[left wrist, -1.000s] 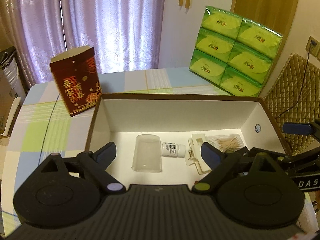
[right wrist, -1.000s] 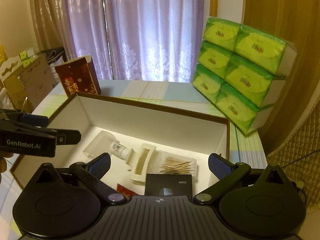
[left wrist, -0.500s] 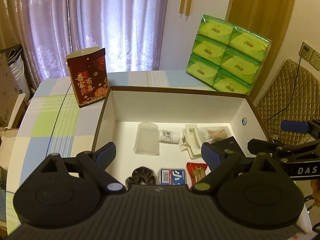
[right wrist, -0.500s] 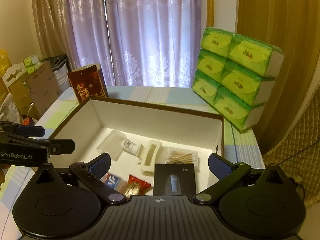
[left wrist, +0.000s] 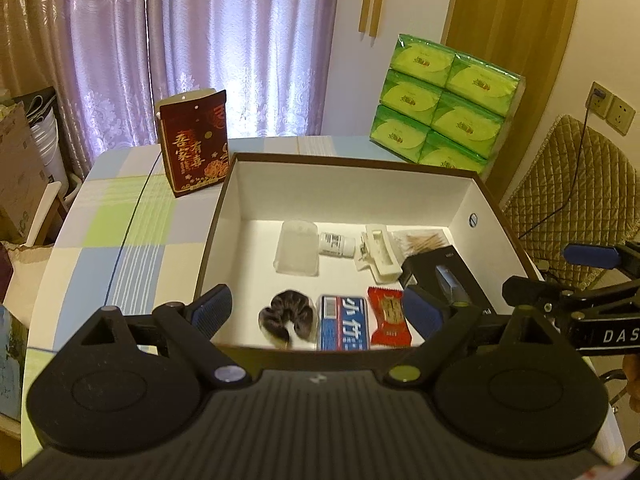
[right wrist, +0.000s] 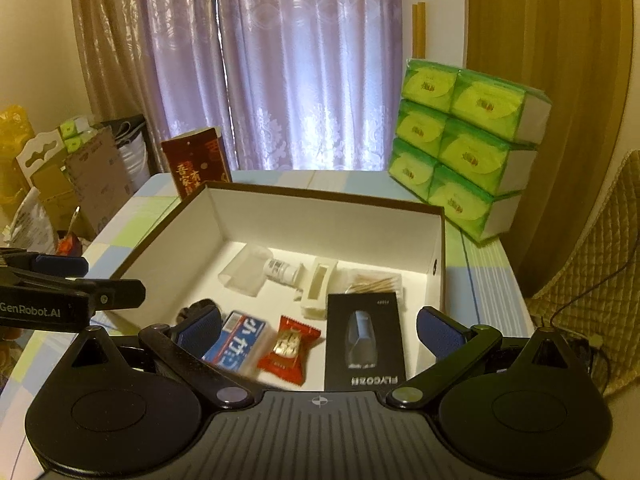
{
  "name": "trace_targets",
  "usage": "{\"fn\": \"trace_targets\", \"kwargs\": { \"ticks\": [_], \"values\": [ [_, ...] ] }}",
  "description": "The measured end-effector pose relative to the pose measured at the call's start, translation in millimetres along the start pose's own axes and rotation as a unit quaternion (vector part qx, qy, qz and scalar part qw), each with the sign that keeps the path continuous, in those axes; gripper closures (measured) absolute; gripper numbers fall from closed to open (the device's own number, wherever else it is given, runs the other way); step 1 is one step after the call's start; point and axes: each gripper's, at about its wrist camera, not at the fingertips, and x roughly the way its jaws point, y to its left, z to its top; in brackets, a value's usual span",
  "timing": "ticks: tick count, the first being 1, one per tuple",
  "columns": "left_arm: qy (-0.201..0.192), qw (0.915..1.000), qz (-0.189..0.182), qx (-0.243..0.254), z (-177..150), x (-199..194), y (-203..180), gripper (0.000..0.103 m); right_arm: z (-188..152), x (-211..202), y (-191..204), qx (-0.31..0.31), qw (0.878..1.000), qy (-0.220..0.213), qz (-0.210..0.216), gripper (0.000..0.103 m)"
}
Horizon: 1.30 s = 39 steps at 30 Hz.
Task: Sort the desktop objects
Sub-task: 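Withdraw both tools from the box toward the blue tube and lip gel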
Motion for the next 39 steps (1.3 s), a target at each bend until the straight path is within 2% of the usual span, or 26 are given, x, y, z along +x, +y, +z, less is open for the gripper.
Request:
{"fn": "trace_targets", "kwargs": {
  "ticks": [21, 33, 39],
  "values": [
    [0.02, 0.9997, 0.011, -0.006, -53, -37, 1, 0.013, -53, -28, 18, -0.006, 0.999, 0.024, 0.028, 0.002],
    [0.054, 0.9979, 0.032, -0.014, -84, -34, 17, 0.013, -77, -16, 24, -0.007, 0.998, 0.058, 0.038, 0.002],
    [0.072, 0.9958, 0.051, -0.023, -97, -27, 30, 0.013, -93, -1, 29, -0.023, 0.995, 0.081, 0.056, 0.002]
  ]
}}
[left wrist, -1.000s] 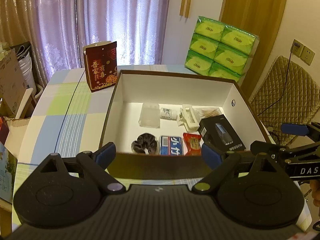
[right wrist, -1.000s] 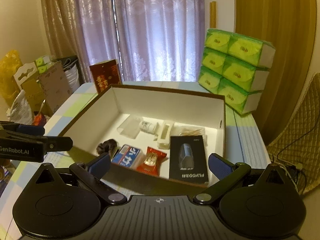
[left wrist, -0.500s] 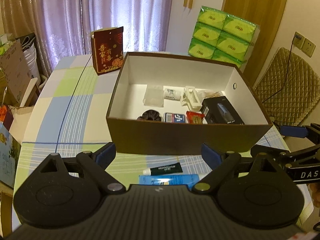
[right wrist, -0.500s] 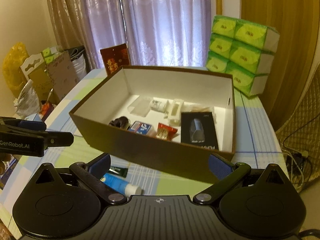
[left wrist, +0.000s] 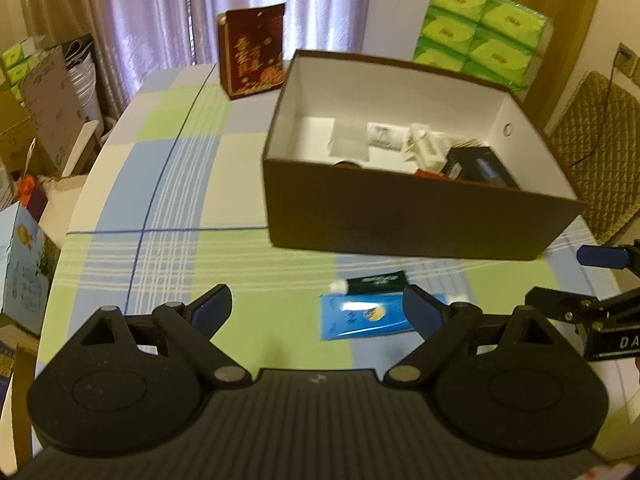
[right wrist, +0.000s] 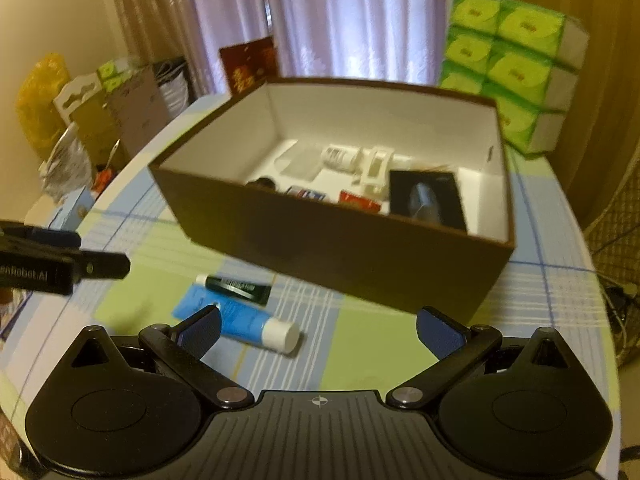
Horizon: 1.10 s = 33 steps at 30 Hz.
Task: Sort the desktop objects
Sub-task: 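Withdraw both tools from the box toward the blue tube and lip gel, then grasp the blue tube by its white cap with the right tool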
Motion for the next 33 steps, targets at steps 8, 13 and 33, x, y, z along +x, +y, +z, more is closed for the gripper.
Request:
{"fn": "trace_targets", "kwargs": {
  "ticks": [8, 13, 33],
  "values": [
    [0.028, 0.9993, 0.014, -0.022, -12, 22, 20, 0.013, -16, 31, 6, -0.019, 0.999, 0.045, 0.016, 0.002],
    [0.046, 0.9982, 0.018, -0.034, -18, 38, 30, 0.013, -20, 46, 11, -0.036, 0.997, 0.061, 0.026, 0.002],
    [0.077, 0.9947, 0.038, -0.057, -24, 62, 56, 0.013, -25, 92, 38, -0.217, 0.97, 0.079, 0.078, 0.067]
  ]
}}
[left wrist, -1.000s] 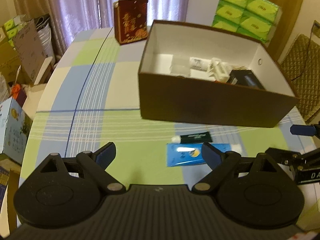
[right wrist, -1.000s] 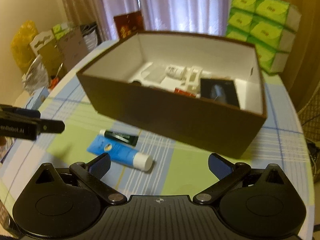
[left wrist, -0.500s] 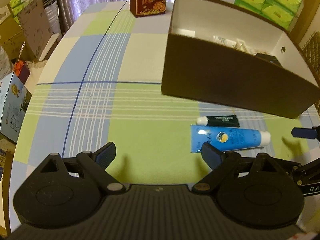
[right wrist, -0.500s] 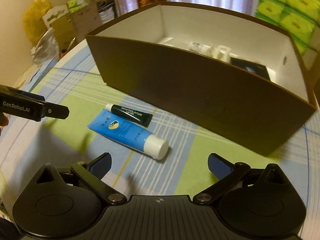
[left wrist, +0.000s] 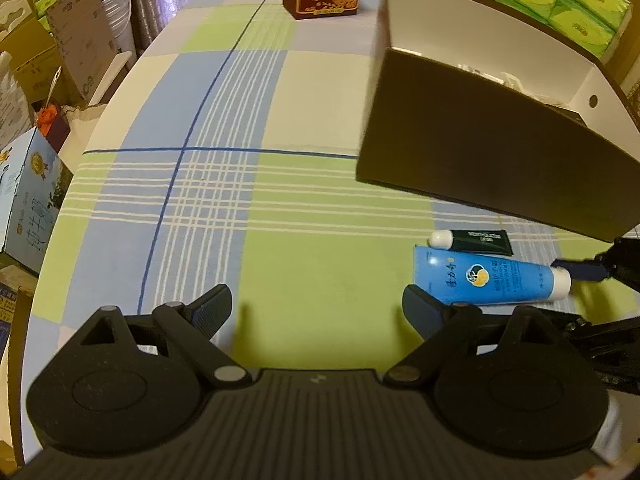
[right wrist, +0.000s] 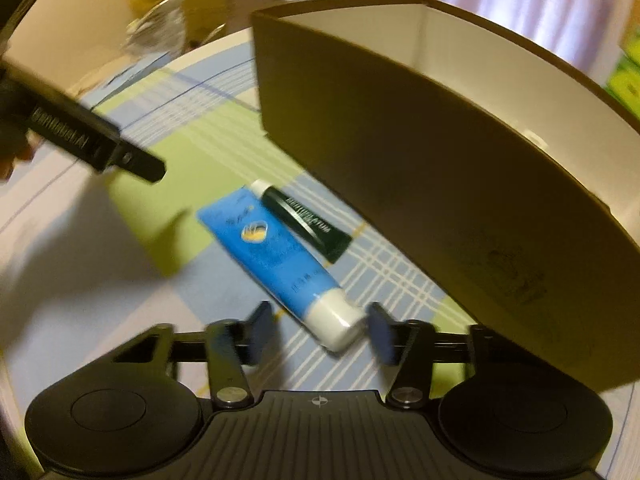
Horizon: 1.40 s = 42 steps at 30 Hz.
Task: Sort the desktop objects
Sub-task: 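Grasp the blue tube by its white cap with the right tool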
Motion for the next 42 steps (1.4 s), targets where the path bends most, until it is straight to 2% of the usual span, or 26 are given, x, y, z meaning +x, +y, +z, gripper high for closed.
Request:
{"fn": "trace_targets", "kwargs": {
  "ticks": [2, 5, 7, 10, 14, 16, 17, 26, 30, 35, 42],
  "values": [
    [0.001, 1.0, 0.003, -0.003, -1, 0, 3, 0.013, -4, -4, 2, -0.009, 1.0, 0.004, 0.025, 0.074],
    [0.001, 1.0, 0.008, -0.006, -2, -1, 6, 0.013, -10, -10, 6, -0.012, 0.999, 0.016, 0.05, 0.076],
    [0.001, 0.9999, 0.009, -0.008, -3, -2, 7, 0.013, -11, -13, 8, -0.006, 0.999, 0.009, 0.048, 0.074],
    [0.001, 0.9999, 0.011, -0.008, -3, -3, 6, 0.013, -6, -10, 9, 0.007, 0.999, -0.001, 0.039, 0.066],
    [0.0, 0.9999, 0.009, -0.004, -5, -5, 2, 0.013, 3, 3, 10, 0.021, 0.999, -0.01, 0.04, 0.065],
    [0.001, 1.0, 0.009, -0.004, -6, -5, 1, 0.013, 5, 7, 13, 0.018, 0.999, -0.008, 0.042, 0.071],
    [0.001, 1.0, 0.009, -0.004, -7, -6, 1, 0.013, 4, 7, 15, 0.013, 0.999, -0.008, 0.041, 0.077],
    [0.0, 1.0, -0.001, -0.001, -10, -6, -6, 0.013, -30, -20, 18, 0.006, 0.998, 0.007, 0.064, 0.077],
    [0.002, 0.9998, -0.02, 0.008, -12, -3, -18, 0.013, -58, -38, 13, 0.03, 0.999, 0.018, 0.039, 0.077],
    [0.008, 0.9986, -0.045, 0.026, -10, 6, -42, 0.013, -91, -62, -4, 0.096, 0.995, 0.028, -0.008, 0.077],
    [-0.006, 0.9968, -0.059, 0.054, 4, 20, -83, 0.014, -107, -75, -23, 0.182, 0.979, 0.023, -0.085, 0.077]
  ]
}}
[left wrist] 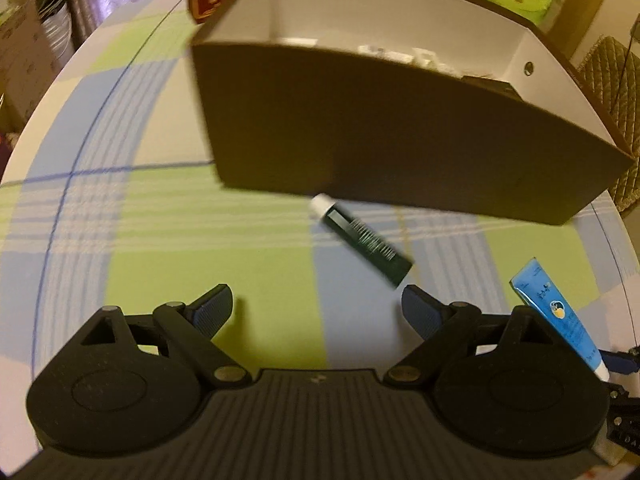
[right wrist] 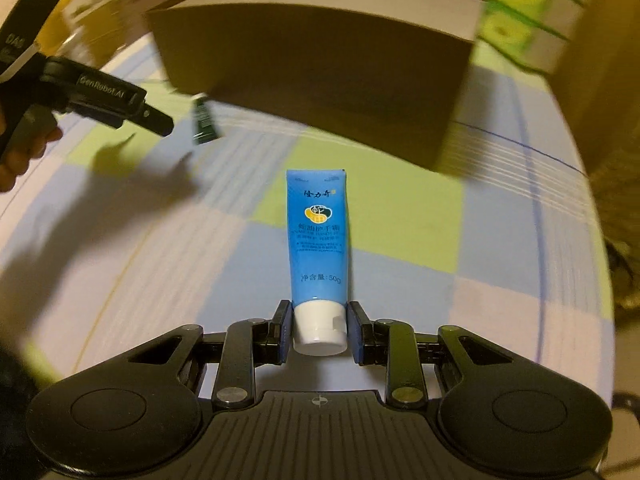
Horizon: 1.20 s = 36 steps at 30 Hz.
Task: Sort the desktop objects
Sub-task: 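Grasp the blue tube by its white cap with the right tool, then grasp the green lip gel tube with the left tool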
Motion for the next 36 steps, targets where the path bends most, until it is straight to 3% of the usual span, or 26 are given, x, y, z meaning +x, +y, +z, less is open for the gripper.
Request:
{"fn": "trace_targets", "kwargs": {
  "ticks": [9, 12, 18, 25, 36],
  "values": [
    [-0.022, 0.9996, 0.012, -0.015, 24, 33, -22, 0.021, 1, 2, -5, 0.042, 0.999, -0.01, -0.021, 0.077],
    [-0.02, 0.9996, 0.016, -0.005, 26, 40, -24, 0.029, 2, 0, -10, 0.051, 0.998, -0.012, -0.025, 0.077],
    [-0.035, 0.9986, 0.024, 0.033, 21, 41, -19, 0.051, 3, 0, -13, 0.055, 0.998, -0.015, -0.025, 0.077],
    [-0.041, 0.997, 0.014, 0.065, 13, 32, 3, 0.089, 5, 3, -14, 0.052, 0.998, -0.015, -0.024, 0.077],
    [-0.017, 0.992, -0.028, 0.122, -47, -14, 13, 0.089, 7, 3, -14, 0.054, 0.998, -0.021, -0.02, 0.074]
  ]
}}
